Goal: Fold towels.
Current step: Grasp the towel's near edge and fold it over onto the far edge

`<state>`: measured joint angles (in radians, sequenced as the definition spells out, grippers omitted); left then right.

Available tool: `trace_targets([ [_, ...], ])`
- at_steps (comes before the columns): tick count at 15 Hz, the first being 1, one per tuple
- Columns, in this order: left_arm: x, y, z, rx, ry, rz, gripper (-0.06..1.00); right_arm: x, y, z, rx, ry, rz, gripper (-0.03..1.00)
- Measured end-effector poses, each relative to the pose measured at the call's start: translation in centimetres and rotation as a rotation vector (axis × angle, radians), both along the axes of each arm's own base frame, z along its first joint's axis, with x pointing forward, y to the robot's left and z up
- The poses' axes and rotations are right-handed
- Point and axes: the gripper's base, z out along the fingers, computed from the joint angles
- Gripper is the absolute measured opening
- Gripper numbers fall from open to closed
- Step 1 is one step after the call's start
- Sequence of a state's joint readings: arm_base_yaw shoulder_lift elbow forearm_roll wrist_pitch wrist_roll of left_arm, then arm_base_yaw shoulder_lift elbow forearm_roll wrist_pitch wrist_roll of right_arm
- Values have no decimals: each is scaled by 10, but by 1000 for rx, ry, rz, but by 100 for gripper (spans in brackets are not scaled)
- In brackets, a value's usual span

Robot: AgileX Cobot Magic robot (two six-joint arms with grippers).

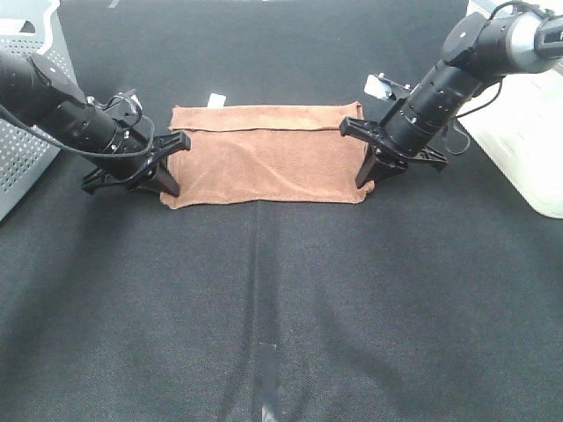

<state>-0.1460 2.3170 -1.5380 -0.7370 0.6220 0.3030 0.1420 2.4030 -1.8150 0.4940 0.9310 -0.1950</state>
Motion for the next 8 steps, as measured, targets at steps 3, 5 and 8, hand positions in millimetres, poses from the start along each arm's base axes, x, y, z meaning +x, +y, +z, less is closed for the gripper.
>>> trace_targets([
  [3,-7,3,17,65,6,-94,1,-3,-4,27,-2,-18,17,0],
  [5,-16,6,31,108,39,-150,1,-16,-3,39,19,15,20,0],
  [8,-39,10,31,129,102,-176,1,-47,-7,23,14,97,10,0],
])
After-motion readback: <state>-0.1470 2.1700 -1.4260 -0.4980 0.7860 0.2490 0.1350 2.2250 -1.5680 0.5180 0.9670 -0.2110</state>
